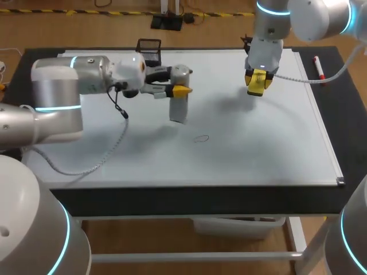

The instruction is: Pick up the inspection probe, press it on each red-marked spot on the whiteboard one by one, put down the probe, pick up the eraser, and wipe off all the red marks.

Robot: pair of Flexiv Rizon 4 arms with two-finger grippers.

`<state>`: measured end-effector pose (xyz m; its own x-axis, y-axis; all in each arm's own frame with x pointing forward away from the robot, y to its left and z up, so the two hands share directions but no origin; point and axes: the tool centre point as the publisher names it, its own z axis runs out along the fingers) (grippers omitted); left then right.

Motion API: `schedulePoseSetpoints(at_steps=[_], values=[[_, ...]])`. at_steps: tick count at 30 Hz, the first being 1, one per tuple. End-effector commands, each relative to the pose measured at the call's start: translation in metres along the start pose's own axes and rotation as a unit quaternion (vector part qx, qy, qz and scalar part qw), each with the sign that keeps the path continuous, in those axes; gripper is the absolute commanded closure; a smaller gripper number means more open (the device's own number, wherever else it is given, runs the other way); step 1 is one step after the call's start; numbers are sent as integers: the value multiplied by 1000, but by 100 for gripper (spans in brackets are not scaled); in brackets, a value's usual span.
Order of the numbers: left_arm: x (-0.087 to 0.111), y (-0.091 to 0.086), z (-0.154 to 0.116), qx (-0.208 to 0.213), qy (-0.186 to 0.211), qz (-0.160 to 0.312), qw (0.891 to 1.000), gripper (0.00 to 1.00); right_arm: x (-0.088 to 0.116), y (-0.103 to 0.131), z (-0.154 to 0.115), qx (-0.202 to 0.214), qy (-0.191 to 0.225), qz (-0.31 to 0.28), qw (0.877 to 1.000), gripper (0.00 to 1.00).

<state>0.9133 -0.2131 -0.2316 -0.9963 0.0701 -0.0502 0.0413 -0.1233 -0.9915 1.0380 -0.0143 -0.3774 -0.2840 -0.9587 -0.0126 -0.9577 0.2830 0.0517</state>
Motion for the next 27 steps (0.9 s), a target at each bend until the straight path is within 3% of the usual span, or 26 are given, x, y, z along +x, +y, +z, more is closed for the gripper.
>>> schedulePoseSetpoints(at_steps=[1, 14, 27], values=[[4, 7, 15, 2, 13, -7, 1000, 100, 0, -1, -1, 0, 2, -1, 1000, 100], [30, 19, 40, 12, 48, -23, 999, 100, 0, -1, -1, 0, 2, -1, 1000, 100], [32, 38, 55, 17, 62, -31, 997, 100, 0, -1, -1, 0, 2, -1, 1000, 100]])
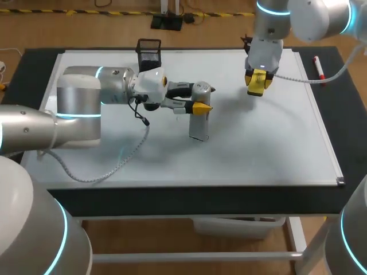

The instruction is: Pick up the inspection probe, press it on each red-marked spot on the whiteboard one by one, put down the probe, pick up the eraser, and wipe off all the red marks.

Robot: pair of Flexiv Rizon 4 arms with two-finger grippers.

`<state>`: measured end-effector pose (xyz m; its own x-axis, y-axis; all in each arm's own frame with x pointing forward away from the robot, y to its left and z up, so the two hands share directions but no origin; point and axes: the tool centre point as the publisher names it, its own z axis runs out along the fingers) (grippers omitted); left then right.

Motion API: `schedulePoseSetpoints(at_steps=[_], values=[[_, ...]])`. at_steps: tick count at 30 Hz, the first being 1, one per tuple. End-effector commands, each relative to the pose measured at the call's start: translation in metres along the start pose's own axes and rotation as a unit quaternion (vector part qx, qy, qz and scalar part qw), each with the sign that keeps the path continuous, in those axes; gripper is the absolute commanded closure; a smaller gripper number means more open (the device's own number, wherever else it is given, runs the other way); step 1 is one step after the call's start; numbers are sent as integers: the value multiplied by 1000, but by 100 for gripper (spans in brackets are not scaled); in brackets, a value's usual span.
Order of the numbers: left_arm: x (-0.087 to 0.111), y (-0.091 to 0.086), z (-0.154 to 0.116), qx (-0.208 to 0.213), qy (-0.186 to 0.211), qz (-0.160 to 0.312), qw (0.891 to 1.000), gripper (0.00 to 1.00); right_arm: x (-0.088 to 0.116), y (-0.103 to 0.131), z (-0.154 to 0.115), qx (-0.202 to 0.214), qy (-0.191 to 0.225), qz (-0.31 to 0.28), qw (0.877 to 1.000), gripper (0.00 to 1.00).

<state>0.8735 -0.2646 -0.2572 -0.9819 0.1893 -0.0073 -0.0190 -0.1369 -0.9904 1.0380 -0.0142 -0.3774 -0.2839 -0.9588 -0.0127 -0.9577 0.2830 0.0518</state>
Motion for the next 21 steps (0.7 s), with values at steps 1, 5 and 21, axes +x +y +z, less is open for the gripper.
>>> schedulePoseSetpoints(at_steps=[1, 5, 21], values=[[-6, 9, 3, 6, 5, -2, 1000, 100, 0, -1, -1, 0, 2, -1, 1000, 100], [-6, 11, 2, 9, 6, -1, 1000, 100, 0, -1, -1, 0, 2, -1, 1000, 100], [-7, 18, 2, 11, 6, -5, 1000, 100, 0, -1, -1, 0, 2, -1, 1000, 100]])
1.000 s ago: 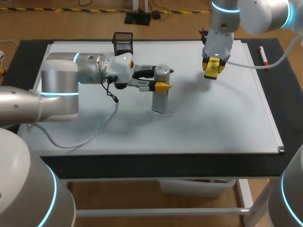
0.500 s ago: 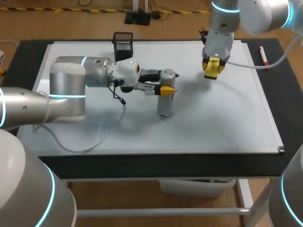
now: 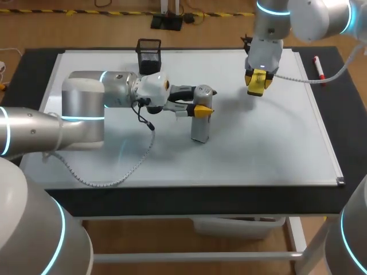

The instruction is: Pick up the inspection probe, press it on each red-marked spot on the whiteboard one by one, put down the probe, pick up the eraser, and wipe off all the red marks.

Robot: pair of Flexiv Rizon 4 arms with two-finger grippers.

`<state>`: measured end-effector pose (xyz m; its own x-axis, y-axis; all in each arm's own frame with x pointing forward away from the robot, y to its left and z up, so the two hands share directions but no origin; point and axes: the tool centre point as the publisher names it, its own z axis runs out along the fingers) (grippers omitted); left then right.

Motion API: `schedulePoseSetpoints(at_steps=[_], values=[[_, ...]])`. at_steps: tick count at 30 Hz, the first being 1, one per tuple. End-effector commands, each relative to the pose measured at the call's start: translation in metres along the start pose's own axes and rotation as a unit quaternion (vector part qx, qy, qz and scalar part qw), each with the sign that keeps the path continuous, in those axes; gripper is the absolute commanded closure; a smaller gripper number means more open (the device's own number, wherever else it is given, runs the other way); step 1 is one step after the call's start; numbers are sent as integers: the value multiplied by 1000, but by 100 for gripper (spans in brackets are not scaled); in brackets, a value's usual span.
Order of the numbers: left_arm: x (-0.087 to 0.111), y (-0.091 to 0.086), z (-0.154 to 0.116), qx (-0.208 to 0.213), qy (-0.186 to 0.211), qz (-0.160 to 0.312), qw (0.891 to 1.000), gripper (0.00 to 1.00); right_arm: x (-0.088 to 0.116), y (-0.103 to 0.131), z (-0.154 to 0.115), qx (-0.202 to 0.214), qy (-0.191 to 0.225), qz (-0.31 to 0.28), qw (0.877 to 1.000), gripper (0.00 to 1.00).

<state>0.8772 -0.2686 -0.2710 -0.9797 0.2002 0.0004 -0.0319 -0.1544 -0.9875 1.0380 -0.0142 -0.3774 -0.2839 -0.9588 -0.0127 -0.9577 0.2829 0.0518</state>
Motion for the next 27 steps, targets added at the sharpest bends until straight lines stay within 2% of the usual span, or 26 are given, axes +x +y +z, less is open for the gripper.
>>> schedulePoseSetpoints(at_steps=[1, 17, 27], values=[[-3, 4, 0, 1, 0, -1, 1000, 100, 0, -1, -1, 0, 2, -1, 1000, 100], [-6, 0, -3, -4, -2, 6, 1000, 100, 0, -1, -1, 0, 2, -1, 1000, 100], [-29, -23, -24, -10, -23, 28, 999, 100, 0, -1, -1, 0, 2, -1, 1000, 100]])
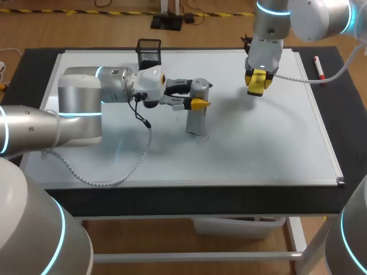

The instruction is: Pick up the inspection probe, press it on each red-marked spot on the whiteboard one by one, put down the probe, pick up the eraser, and wipe off all the red marks.

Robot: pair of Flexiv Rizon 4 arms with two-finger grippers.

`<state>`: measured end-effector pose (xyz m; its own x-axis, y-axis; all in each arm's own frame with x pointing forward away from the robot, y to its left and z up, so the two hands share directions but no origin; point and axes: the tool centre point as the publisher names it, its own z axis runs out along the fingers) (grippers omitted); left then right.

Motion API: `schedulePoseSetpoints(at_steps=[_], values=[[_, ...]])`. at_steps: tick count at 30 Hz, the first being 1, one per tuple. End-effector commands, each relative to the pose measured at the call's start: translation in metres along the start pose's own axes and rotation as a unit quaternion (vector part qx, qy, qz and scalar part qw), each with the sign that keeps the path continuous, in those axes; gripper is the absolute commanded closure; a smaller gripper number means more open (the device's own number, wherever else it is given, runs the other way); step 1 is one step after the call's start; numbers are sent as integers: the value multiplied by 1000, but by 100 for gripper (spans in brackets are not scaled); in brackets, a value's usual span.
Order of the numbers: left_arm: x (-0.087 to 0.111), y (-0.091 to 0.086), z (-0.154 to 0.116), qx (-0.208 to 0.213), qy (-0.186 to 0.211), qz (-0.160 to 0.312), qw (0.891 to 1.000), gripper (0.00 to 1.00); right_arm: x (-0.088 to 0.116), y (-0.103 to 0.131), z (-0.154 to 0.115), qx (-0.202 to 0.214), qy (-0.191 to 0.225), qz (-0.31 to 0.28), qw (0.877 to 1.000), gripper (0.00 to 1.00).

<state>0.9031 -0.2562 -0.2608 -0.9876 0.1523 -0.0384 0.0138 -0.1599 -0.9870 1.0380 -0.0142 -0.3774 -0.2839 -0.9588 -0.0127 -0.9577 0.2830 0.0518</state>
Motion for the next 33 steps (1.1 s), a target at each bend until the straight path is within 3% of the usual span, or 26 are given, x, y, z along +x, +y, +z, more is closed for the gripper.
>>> schedulePoseSetpoints(at_steps=[1, 17, 26, 33], values=[[-12, -13, -12, -7, -8, 6, 1000, 100, 0, -1, -1, 0, 2, -1, 1000, 100], [-84, -43, -98, -17, -98, 39, 994, 100, 0, -1, -1, 0, 2, -1, 1000, 100], [-104, -48, -155, 0, -144, 36, 989, 100, 0, -1, -1, 0, 2, -1, 1000, 100], [-112, -48, -185, 12, -152, 23, 988, 100, 0, -1, -1, 0, 2, -1, 1000, 100]])
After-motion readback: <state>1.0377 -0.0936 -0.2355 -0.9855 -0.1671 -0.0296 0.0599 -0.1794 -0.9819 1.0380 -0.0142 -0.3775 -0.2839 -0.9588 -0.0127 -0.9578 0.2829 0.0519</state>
